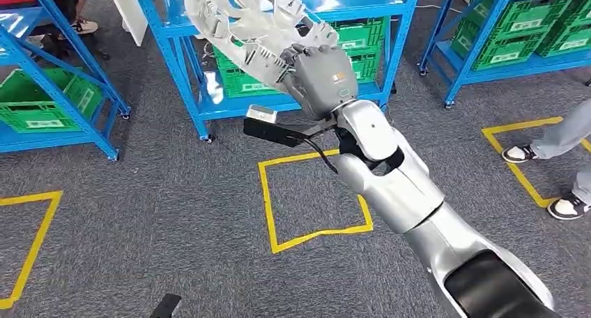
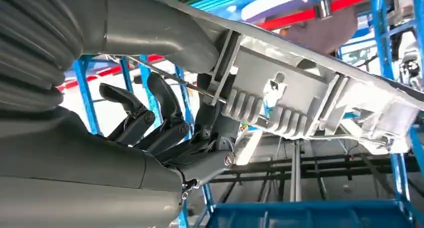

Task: Take the parts from the cabinet and place them on the table.

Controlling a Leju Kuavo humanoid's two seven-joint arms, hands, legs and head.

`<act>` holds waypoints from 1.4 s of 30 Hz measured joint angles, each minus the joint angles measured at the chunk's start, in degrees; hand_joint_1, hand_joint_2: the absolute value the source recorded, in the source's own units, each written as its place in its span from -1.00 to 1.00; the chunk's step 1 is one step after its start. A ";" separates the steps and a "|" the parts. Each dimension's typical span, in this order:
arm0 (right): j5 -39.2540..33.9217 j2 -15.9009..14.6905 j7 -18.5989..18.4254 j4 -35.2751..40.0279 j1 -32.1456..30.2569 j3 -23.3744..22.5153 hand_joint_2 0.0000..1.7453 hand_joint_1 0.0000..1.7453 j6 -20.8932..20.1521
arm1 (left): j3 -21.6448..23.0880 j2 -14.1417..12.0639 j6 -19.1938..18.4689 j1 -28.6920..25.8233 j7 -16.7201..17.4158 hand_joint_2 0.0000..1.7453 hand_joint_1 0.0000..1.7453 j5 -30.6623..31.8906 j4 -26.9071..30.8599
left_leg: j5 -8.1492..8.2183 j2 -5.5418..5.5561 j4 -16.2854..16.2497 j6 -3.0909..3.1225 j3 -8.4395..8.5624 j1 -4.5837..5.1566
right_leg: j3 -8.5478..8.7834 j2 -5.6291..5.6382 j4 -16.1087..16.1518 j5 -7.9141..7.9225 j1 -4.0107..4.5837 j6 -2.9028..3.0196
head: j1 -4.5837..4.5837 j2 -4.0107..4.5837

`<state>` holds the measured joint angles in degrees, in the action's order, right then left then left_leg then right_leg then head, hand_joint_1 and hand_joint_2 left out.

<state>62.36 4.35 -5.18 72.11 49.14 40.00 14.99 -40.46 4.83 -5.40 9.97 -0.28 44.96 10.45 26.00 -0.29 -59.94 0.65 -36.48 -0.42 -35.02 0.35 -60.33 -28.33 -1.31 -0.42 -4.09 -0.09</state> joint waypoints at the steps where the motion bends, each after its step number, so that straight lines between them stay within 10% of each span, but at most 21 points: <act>1: 0.18 -0.07 0.02 0.00 0.02 0.02 1.00 1.00 0.02 | 0.00 -0.09 -0.04 0.00 0.00 1.00 -1.00 0.00 0.00 | -0.06 0.03 -0.12 -0.24 -0.35 -0.10 | -0.03 -0.10 0.20 0.37 -0.50 -0.53 | 0.07 0.00; 3: 0.42 -0.07 0.06 0.02 0.10 0.02 1.00 1.00 0.07 | 0.00 -0.26 -0.11 0.07 -0.18 1.00 -1.00 0.00 0.04 | -0.89 0.09 0.86 -0.24 0.41 0.38 | 0.32 -0.05 1.64 1.29 -1.17 -0.93 | -0.18 0.00; 6: 0.46 -0.37 0.31 -0.07 0.27 0.02 1.00 1.00 0.24 | 0.00 -0.24 -0.13 0.22 -0.31 1.00 -1.00 0.02 0.09 | -5.19 -0.41 10.39 2.01 5.30 -0.28 | 0.30 0.07 0.90 -0.07 -0.26 -0.63 | -0.59 0.00; 10: 0.48 -0.99 0.28 -0.22 0.44 0.13 1.00 1.00 0.39 | 0.00 -0.04 -0.18 0.34 -0.24 1.00 -1.00 0.02 0.09 | -5.19 -0.60 9.14 -0.83 3.99 -1.81 | -4.93 -0.01 -10.17 -5.04 -0.90 -2.21 | -0.13 0.00; 13: 0.53 -1.05 0.26 -0.26 0.46 0.22 1.00 1.00 0.41 | 0.00 0.29 -0.20 0.24 -0.24 1.00 -1.00 0.04 -0.02 | -4.11 0.51 5.00 -3.17 1.15 -3.68 | 0.21 0.05 -0.75 0.02 -2.32 -4.21 | -0.09 0.00; 15: 0.83 -1.29 0.44 -0.37 0.11 0.31 1.00 1.00 0.57 | -0.04 -0.37 -0.17 0.28 -0.20 1.00 -1.00 0.07 0.22 | -2.97 1.32 1.48 -5.24 -1.60 -3.71 | -0.79 3.65 -1.64 -1.12 -2.41 -5.29 | 0.90 0.00; 16: 1.14 -1.12 0.57 -0.31 0.01 0.39 1.00 1.00 0.74 | -0.04 0.18 -0.28 0.34 -0.22 1.00 -1.00 0.13 0.11 | -2.41 1.72 0.23 -5.40 -2.25 -3.88 | -1.43 3.26 -2.90 -1.33 -2.47 -2.58 | 1.24 0.00; 19: 1.55 -1.23 0.33 -0.46 -0.26 0.57 1.00 1.00 0.90 | -0.04 0.02 -0.18 -0.04 -0.22 1.00 -1.00 0.13 0.09 | -3.04 2.69 1.04 -5.78 -2.63 -4.17 | -2.03 1.38 -3.60 -1.33 -2.16 -0.38 | 0.35 0.00; 21: 1.77 -1.14 0.33 -0.46 -0.24 0.70 1.00 1.00 0.90 | -0.07 0.02 -0.20 -0.19 -0.20 1.00 -1.00 0.13 0.04 | -0.42 1.19 -1.84 -5.17 -3.90 -4.10 | -2.25 0.61 -3.40 -0.84 -1.78 0.54 | 0.00 0.00; 25: 1.79 -1.14 0.24 -0.48 -0.26 0.81 1.00 1.00 0.90 | -0.07 0.13 -0.26 -0.14 -0.33 1.00 -1.00 0.13 0.02 | 8.07 0.31 -18.53 -3.84 -9.92 -2.62 | -2.51 -1.58 -3.23 -0.53 -0.48 1.05 | -0.26 0.00; 28: 1.77 -1.12 0.22 -0.50 -0.17 0.85 1.00 1.00 0.87 | -0.09 0.13 -0.33 -0.19 -0.33 1.00 -1.00 0.15 0.02 | 4.53 -0.01 -10.55 -1.34 -4.24 -0.91 | -2.50 -3.16 -3.20 -0.52 0.41 1.19 | -0.28 0.00; 30: 1.77 -1.09 0.22 -0.50 0.05 0.85 1.00 1.00 0.87 | -0.09 0.00 -0.33 -0.01 -0.33 1.00 -1.00 0.15 0.09 | 3.33 -4.59 -2.52 0.77 0.41 0.87 | -2.27 -4.20 -2.98 -0.49 0.62 1.16 | -0.20 0.00; 40: 1.77 -1.07 0.22 -0.50 0.16 0.87 1.00 1.00 0.83 | -0.26 -0.02 -0.33 0.03 -0.33 1.00 -1.00 0.15 0.09 | 2.18 -3.04 -1.47 0.21 0.19 1.43 | -1.67 -6.18 -1.95 0.08 0.42 0.14 | -0.52 0.00; 42: 1.75 -1.05 0.20 -0.59 0.41 0.90 1.00 1.00 0.72 | -0.37 0.20 -0.33 -0.07 -0.35 1.00 -1.00 0.15 0.07 | 0.31 -0.83 0.76 0.62 1.35 0.54 | -2.79 -2.06 -5.31 -2.82 0.33 -0.72 | -0.35 0.00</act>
<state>64.11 3.30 -4.98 71.52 49.55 40.89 15.71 -40.83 5.03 -5.73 9.91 -0.63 45.11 10.51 26.31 -1.12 -59.18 1.27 -35.13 0.12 -37.81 -1.71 -65.64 -31.15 -0.98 -1.14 -4.44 -0.09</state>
